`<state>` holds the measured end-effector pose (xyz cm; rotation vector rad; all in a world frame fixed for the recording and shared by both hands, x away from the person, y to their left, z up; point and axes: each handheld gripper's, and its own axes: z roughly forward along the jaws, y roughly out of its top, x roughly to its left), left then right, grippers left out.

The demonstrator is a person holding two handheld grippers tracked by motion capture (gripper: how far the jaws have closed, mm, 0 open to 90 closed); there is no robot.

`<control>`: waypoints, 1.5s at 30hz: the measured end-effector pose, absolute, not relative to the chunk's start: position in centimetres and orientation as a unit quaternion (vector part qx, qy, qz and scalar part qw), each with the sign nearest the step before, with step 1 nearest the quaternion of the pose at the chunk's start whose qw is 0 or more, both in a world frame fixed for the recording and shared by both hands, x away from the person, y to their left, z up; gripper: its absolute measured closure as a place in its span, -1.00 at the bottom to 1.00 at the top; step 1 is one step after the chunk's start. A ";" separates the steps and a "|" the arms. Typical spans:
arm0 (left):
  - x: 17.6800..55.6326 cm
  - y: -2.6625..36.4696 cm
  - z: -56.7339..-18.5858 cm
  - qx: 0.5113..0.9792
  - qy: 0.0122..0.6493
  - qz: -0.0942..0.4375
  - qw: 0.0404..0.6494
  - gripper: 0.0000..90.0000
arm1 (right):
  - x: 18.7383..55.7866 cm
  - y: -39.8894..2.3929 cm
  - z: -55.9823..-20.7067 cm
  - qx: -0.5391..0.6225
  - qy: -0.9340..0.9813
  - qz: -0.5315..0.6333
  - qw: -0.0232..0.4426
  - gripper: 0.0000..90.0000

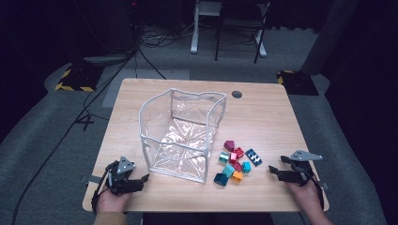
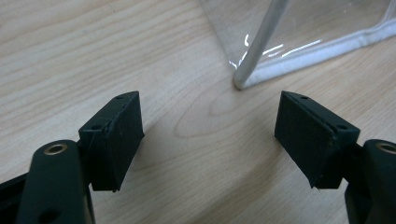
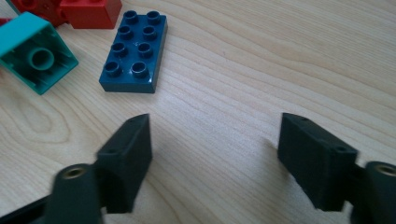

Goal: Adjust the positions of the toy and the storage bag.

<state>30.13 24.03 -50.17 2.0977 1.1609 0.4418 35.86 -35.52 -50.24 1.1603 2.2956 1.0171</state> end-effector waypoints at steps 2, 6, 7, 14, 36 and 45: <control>30.0 24.1 -49.6 0.803 0.444 0.174 0.357 -0.41 | 35.7 -35.4 -50.0 0.414 0.816 0.359 0.183 -0.11; 29.9 24.0 -48.8 0.796 0.443 0.180 0.372 -0.31 | 35.4 -34.9 -49.7 0.405 0.823 0.359 0.170 -0.06; 30.0 23.8 -48.3 0.796 0.438 0.185 0.375 -0.27 | 35.2 -34.6 -49.4 0.400 0.826 0.361 0.166 -0.05; 30.1 23.4 -47.1 0.787 0.424 0.192 0.404 -0.03 | 35.6 -33.3 -47.0 0.377 0.832 0.375 0.158 -0.02; 30.7 22.1 -46.1 0.793 0.398 0.202 0.415 0.21 | 42.6 -27.4 -41.9 0.313 0.853 0.400 0.121 0.16; 30.6 22.0 -45.5 0.786 0.403 0.210 0.420 0.34 | 46.3 -24.1 -40.4 0.286 0.859 0.408 0.121 0.22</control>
